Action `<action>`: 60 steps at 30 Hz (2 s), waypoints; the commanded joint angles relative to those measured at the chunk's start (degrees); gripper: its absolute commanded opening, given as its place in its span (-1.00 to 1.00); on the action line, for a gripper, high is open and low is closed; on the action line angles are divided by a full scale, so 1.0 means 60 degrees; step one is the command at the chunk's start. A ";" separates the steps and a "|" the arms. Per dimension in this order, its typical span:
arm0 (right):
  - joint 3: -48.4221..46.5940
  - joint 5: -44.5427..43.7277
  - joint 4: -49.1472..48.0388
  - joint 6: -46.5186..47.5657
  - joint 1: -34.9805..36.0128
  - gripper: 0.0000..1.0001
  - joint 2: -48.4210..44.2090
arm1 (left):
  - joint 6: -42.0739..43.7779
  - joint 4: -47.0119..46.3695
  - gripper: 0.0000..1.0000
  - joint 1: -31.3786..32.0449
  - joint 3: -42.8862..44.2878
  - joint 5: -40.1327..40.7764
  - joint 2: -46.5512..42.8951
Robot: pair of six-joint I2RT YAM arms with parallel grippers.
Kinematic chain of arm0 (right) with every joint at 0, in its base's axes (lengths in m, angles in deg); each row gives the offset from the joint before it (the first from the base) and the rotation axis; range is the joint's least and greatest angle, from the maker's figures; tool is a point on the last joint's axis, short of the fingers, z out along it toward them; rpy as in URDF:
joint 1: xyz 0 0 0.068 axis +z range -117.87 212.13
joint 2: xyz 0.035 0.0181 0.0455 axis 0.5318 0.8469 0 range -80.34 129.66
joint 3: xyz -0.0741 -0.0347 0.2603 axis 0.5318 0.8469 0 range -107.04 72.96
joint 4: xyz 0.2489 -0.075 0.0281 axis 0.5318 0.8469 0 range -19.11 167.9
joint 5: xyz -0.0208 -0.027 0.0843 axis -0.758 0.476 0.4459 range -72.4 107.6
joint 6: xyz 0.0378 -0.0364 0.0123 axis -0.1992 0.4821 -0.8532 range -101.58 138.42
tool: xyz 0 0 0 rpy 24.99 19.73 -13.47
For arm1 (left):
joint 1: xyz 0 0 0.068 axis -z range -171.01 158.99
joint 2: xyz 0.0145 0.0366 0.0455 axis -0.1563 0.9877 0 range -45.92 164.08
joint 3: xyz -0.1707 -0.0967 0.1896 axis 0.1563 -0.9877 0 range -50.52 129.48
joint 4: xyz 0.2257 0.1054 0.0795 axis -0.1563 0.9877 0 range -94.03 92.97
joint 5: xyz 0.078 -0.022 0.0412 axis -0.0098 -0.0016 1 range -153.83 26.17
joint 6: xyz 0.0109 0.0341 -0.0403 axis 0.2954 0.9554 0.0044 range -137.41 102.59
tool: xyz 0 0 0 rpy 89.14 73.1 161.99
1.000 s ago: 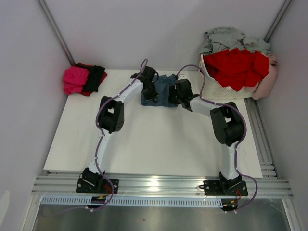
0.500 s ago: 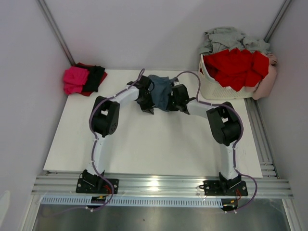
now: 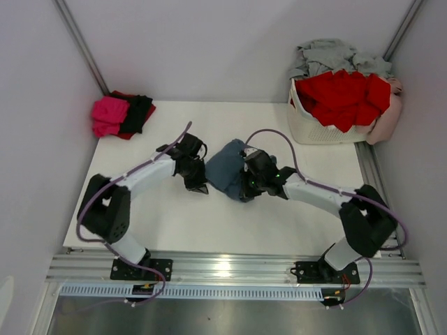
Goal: Fold and stack the t-shirts
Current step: Fold the long partially folded tshirt into a neat square
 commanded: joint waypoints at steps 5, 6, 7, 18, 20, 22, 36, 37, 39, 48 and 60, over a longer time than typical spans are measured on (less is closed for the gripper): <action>0.0442 -0.0501 0.2679 -0.0542 0.0471 -0.18 -0.2460 | 0.0426 0.0535 -0.96 0.0012 -0.0245 0.0949 -0.3079; 0.0384 -0.1316 0.2768 -0.0513 0.0588 0.06 -0.2708 | 0.0411 0.0594 -0.83 -0.0017 -0.0230 0.1255 -0.3385; 0.0340 -0.1687 0.2740 -0.0411 0.0603 0.19 -0.2797 | 0.0339 0.0623 -0.75 -0.0003 -0.0172 0.1360 -0.3504; 0.0570 -0.1341 0.0077 -0.1154 0.0428 -0.57 -0.2081 | 0.0352 0.1019 -0.40 -0.0003 0.0370 0.1917 -0.3476; 0.0982 -0.0394 -0.1314 -0.1667 0.0092 -0.69 -0.1832 | 0.0426 0.1048 -0.23 -0.0032 0.0370 0.1961 -0.3563; 0.1551 0.0051 -0.2599 -0.2298 -0.0273 -0.70 -0.1715 | 0.0557 0.1077 -0.13 -0.0018 0.0356 0.1947 -0.3651; 0.3753 0.1019 -0.7059 -0.4613 -0.0438 -0.04 -0.0882 | 0.1114 0.0843 0.23 -0.0120 -0.0479 0.2269 -0.5292; 0.3709 0.1136 -0.7177 -0.4657 -0.0408 -0.04 -0.0778 | 0.1129 0.0843 0.23 -0.0120 -0.0508 0.2254 -0.5336; 0.3549 0.1254 -0.7251 -0.4731 -0.0364 -0.07 -0.0573 | 0.1114 0.0829 0.25 -0.0120 -0.0581 0.2211 -0.5380; 0.3108 0.1386 -0.7236 -0.4805 -0.0188 -0.10 0.0278 | 0.1099 0.0799 0.26 -0.0120 -0.0918 0.2210 -0.5615; 0.2523 0.1166 -0.6652 -0.4439 -0.0071 -0.17 0.0921 | 0.1041 0.0668 0.25 -0.0120 -0.1139 0.2108 -0.5630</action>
